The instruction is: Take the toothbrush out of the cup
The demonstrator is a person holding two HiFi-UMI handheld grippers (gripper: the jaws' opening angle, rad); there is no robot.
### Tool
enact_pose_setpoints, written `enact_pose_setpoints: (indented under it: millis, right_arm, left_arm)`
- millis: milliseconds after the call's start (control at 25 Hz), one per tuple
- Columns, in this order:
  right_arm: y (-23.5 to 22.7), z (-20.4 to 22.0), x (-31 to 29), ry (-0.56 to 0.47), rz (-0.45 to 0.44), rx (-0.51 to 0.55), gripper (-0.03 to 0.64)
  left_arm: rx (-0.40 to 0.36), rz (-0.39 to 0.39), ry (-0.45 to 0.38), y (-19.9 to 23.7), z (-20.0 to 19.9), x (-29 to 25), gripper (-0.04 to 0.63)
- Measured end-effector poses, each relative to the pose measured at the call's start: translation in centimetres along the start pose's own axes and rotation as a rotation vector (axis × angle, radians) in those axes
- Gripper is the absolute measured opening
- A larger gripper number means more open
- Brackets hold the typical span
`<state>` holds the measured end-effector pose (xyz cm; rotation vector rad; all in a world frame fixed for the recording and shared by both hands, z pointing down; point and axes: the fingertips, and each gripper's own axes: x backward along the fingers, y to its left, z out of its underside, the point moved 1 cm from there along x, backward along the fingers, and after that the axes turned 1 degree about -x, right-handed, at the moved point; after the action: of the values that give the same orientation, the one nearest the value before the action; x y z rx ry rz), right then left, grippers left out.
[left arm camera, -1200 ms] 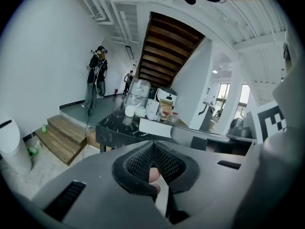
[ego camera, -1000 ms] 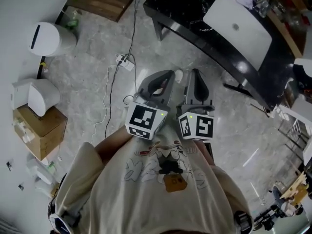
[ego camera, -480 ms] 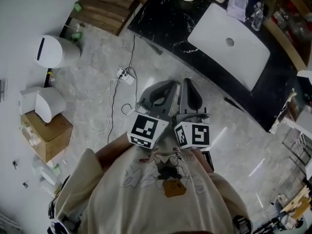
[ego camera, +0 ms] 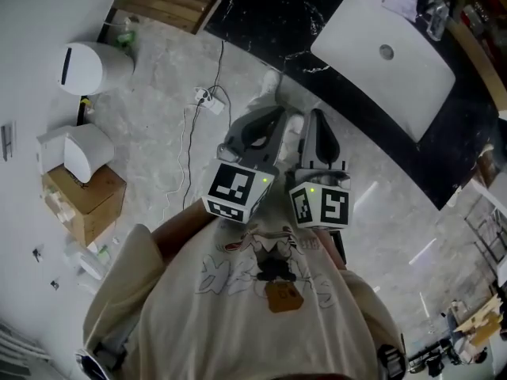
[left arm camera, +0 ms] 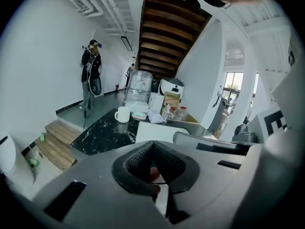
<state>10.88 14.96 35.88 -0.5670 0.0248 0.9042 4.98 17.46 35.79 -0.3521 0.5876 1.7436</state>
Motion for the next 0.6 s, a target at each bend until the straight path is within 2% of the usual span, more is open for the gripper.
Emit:
enact_pose_setpoints:
  millis: [80, 280, 480, 600]
  right_arm:
    - [-0.3, -0.7, -1.1, -0.005, 0.026, 0.008, 0.018]
    - [-0.2, -1.9, -4.9, 0.044, 0.055, 0.046, 0.018]
    - [-0.9, -4.7, -9.2, 0.022, 0.118, 0.070, 0.018]
    - [-0.7, -6.1, -11.9, 0.005, 0.145, 0.099, 0.018]
  left_arm:
    - [-0.001, 0.032, 0.008, 0.4, -0.7, -1.1, 0.014]
    - [-0.065, 0.109, -0.018, 2.5, -4.4, -4.6, 0.014]
    - [-0.108, 0.143, -0.066, 6.0, -8.7, -7.5, 0.015]
    - [-0.106, 0.161, -0.086, 8.7, -10.9, -8.8, 0.015]
